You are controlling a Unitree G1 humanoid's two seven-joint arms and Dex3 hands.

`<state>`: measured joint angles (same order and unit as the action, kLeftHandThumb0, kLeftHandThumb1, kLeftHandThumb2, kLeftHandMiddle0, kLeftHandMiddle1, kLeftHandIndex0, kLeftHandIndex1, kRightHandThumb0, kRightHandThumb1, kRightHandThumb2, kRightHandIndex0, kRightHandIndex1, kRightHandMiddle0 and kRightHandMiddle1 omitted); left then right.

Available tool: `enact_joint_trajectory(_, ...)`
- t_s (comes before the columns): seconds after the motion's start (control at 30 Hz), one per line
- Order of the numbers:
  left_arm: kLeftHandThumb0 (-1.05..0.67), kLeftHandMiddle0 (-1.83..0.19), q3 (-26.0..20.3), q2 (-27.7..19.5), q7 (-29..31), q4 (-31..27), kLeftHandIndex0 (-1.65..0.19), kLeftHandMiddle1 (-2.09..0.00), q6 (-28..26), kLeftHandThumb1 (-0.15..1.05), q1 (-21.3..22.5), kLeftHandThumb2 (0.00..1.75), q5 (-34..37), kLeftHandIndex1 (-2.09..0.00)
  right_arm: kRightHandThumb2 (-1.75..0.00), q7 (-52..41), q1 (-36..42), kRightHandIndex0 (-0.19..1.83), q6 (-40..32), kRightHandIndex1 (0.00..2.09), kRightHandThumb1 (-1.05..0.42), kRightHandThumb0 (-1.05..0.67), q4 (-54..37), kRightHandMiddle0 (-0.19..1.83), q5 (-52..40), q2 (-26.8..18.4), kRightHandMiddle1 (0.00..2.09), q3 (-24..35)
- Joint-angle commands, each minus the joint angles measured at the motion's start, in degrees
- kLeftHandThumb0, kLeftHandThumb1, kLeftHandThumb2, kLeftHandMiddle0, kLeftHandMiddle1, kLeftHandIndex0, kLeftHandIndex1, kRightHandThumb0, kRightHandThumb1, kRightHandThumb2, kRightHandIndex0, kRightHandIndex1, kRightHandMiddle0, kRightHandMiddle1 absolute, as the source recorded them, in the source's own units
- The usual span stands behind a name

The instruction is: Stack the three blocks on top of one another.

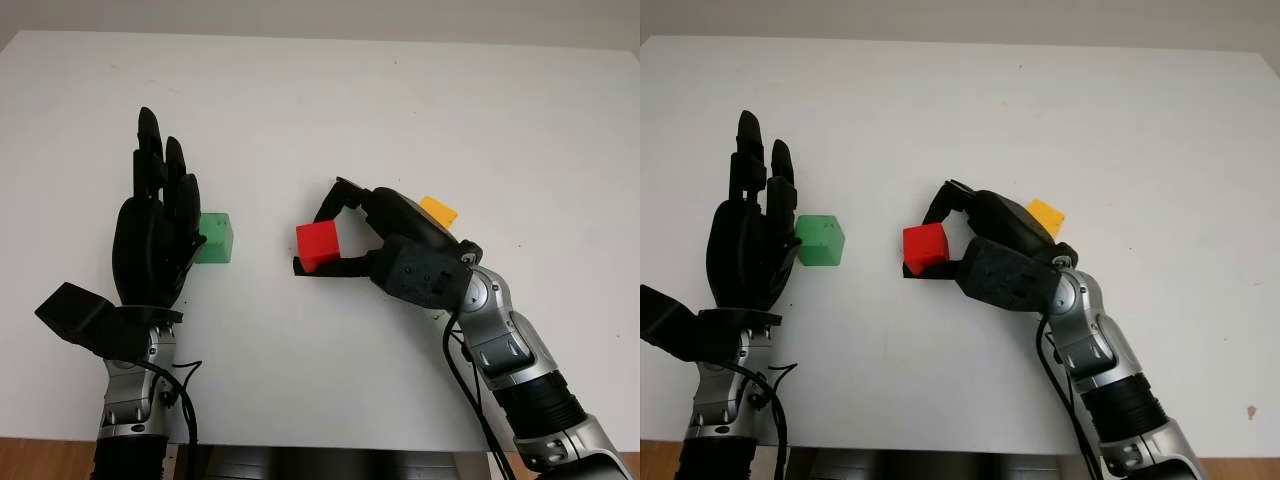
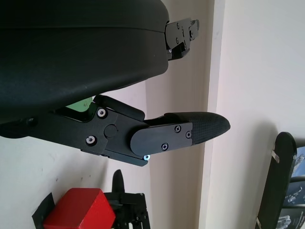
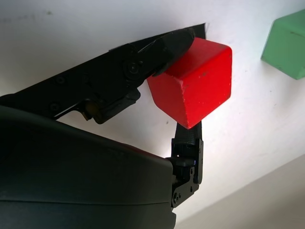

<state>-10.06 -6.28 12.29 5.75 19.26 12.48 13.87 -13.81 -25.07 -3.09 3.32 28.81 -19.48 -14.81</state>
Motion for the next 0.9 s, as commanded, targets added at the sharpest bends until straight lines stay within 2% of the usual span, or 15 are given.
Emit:
enact_joint_trajectory(0.0, -0.64, 0.19, -0.3, -0.1, -0.2, -0.8, 0.19, 0.0, 0.0, 1.05, -0.5, 0.51, 0.1, 0.0, -0.06, 1.1, 0.6, 0.16, 1.9, 0.04, -1.0, -0.49, -1.7, 0.23, 1.5, -1.2, 1.69, -0.6)
enact_joint_trajectory(0.1, -0.64, 0.19, -0.3, -0.1, -0.5, -0.9, 0.19, 0.0, -0.2, 1.05, -0.4, 0.5, 0.0, 0.0, -0.06, 2.1, 0.9, 0.16, 3.6, 0.04, -1.0, -0.51, -1.9, 0.15, 2.7, -1.7, 1.54, -0.8)
enact_joint_trajectory(0.23, -0.63, 0.19, -0.3, -0.3, -0.1, -0.3, 0.19, 0.0, 0.3, 1.05, -0.2, 0.5, 0.0, 0.0, -0.06, 3.4, 1.8, 0.05, 7.2, 0.01, -1.0, -0.61, -2.9, -0.05, 4.7, -3.1, 1.0, -1.3)
enact_joint_trajectory(0.4, -0.64, 0.19, -0.6, -0.6, 0.2, 0.2, 0.19, 0.0, 0.6, 1.05, -0.2, 0.5, 0.1, 0.0, -0.06, 3.9, 2.2, -0.07, 9.7, 0.0, -1.02, -0.71, -4.3, -0.17, 6.7, -3.8, 0.78, -1.6)
enact_joint_trajectory(0.67, -0.66, 0.19, -0.5, -1.1, 0.1, -0.9, 0.19, 0.0, 0.0, 1.05, -1.0, 0.51, -0.2, 0.0, -0.06, 2.7, 3.0, -0.19, 12.1, 0.0, -1.05, -0.86, -6.5, -0.19, 5.8, -4.2, 0.34, -1.0)
enact_joint_trajectory(0.87, -0.66, 0.19, -0.4, -1.0, 0.2, -1.0, 0.19, 0.0, -0.4, 1.05, -1.2, 0.5, 0.0, 0.0, -0.05, -1.5, 3.3, -0.19, 11.9, 0.0, -1.04, -0.84, -11.4, -0.19, 0.4, -4.8, 0.23, 1.7)
